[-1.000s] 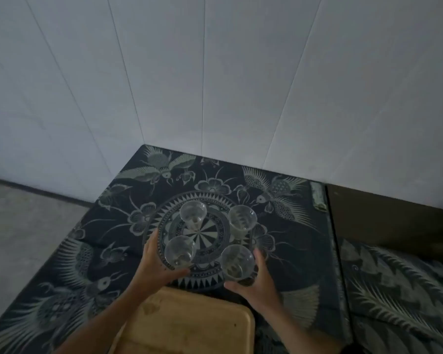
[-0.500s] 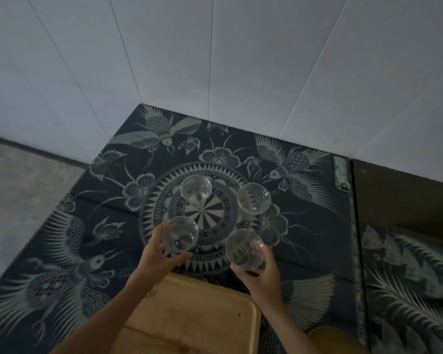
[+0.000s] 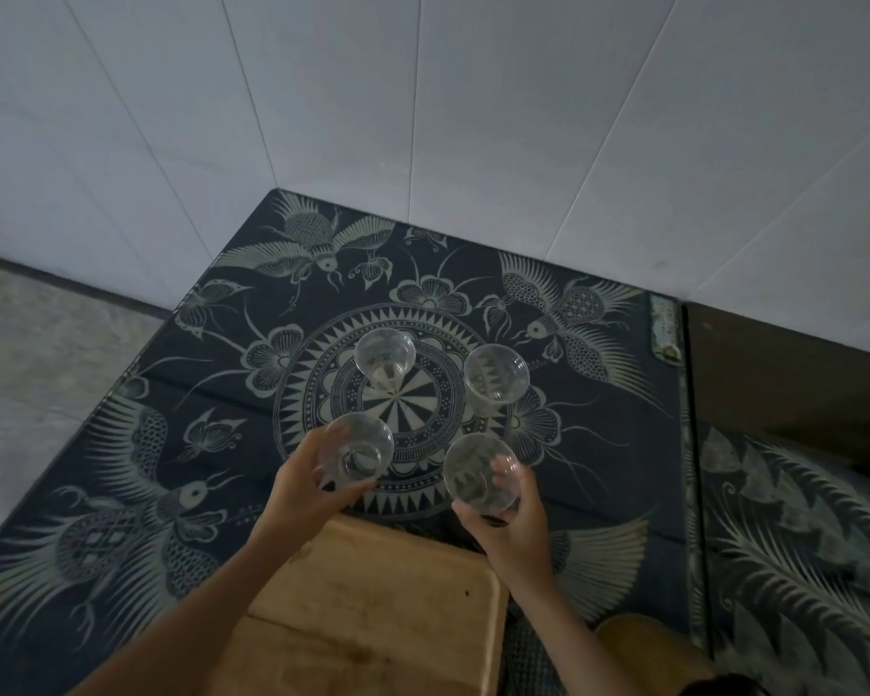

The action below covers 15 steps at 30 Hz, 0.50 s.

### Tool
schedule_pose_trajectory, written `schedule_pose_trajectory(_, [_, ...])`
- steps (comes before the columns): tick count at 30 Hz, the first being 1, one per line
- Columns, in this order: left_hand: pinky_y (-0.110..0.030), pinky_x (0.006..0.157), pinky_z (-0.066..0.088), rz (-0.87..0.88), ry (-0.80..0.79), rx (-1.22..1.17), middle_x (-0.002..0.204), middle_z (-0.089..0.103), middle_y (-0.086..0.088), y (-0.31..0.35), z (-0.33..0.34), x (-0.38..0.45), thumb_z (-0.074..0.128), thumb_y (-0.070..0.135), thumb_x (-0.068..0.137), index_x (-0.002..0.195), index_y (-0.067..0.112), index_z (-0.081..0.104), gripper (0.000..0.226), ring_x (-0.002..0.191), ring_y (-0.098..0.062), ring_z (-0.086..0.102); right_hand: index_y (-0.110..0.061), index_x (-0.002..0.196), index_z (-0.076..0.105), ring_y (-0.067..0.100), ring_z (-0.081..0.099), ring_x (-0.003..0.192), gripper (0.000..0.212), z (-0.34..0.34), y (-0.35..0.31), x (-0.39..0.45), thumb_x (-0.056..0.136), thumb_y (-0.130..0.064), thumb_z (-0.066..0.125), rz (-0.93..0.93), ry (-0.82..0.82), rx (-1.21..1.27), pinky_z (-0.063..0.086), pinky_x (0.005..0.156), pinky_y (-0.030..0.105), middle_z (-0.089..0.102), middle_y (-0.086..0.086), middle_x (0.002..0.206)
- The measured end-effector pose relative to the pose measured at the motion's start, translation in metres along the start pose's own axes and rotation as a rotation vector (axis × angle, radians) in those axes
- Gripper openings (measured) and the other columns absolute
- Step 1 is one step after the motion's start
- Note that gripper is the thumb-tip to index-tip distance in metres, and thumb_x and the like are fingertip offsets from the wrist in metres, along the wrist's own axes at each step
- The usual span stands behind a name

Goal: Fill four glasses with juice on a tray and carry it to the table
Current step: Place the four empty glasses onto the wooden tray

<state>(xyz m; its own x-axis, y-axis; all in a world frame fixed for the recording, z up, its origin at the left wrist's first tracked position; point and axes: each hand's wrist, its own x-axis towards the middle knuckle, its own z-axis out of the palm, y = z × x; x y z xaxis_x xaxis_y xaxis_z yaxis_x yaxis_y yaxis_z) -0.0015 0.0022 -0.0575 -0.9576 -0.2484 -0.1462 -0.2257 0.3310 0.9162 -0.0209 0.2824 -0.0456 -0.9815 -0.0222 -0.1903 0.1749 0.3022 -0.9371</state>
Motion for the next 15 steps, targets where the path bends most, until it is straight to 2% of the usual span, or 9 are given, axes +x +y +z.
schedule_pose_trajectory(4, [-0.039,0.089,0.065,0.032,0.012,-0.004,0.117,0.071,0.014,0.011,-0.013,-0.019,0.096,0.027,0.067,0.126,0.03,0.062,0.069,0.111,-0.012,0.071,-0.041,0.135,0.052,0.003,0.059,0.12,0.077,-0.001,-0.01,-0.017,0.068,-0.045,0.09,-0.026,-0.001,0.0,0.06,0.09,0.029,0.058,-0.023,0.128])
schedule_pose_trajectory(8, [-0.03,0.087,0.063,0.092,0.009,0.028,0.117,0.07,0.022,0.023,-0.032,-0.041,0.096,0.029,0.067,0.129,0.031,0.061,0.072,0.106,-0.005,0.072,-0.043,0.135,0.05,-0.002,0.057,0.121,0.076,0.0,-0.021,-0.039,0.069,-0.048,0.088,-0.045,0.016,-0.014,0.059,0.091,0.029,0.056,-0.028,0.128])
schedule_pose_trajectory(11, [-0.017,0.086,0.058,0.11,-0.005,0.048,0.117,0.069,0.027,0.03,-0.045,-0.063,0.097,0.032,0.066,0.126,0.044,0.058,0.072,0.106,0.002,0.07,-0.043,0.133,0.05,0.0,0.058,0.119,0.073,0.002,-0.03,-0.059,0.07,-0.046,0.089,-0.041,0.04,-0.002,0.059,0.093,0.035,0.057,-0.027,0.125])
schedule_pose_trajectory(13, [-0.008,0.086,0.054,0.127,-0.014,0.058,0.114,0.071,0.024,0.032,-0.052,-0.079,0.097,0.031,0.065,0.121,0.051,0.056,0.073,0.106,0.009,0.067,-0.048,0.126,0.051,0.0,0.061,0.115,0.067,0.002,-0.037,-0.073,0.071,-0.045,0.089,-0.052,0.056,-0.007,0.06,0.091,0.037,0.058,-0.028,0.121])
schedule_pose_trajectory(15, [-0.006,0.087,0.052,0.124,-0.031,0.066,0.117,0.071,0.014,0.031,-0.057,-0.094,0.098,0.026,0.065,0.126,0.04,0.059,0.073,0.109,0.008,0.066,-0.053,0.122,0.051,0.0,0.06,0.114,0.063,0.003,-0.043,-0.089,0.071,-0.046,0.088,-0.071,0.08,-0.012,0.06,0.09,0.038,0.058,-0.028,0.12])
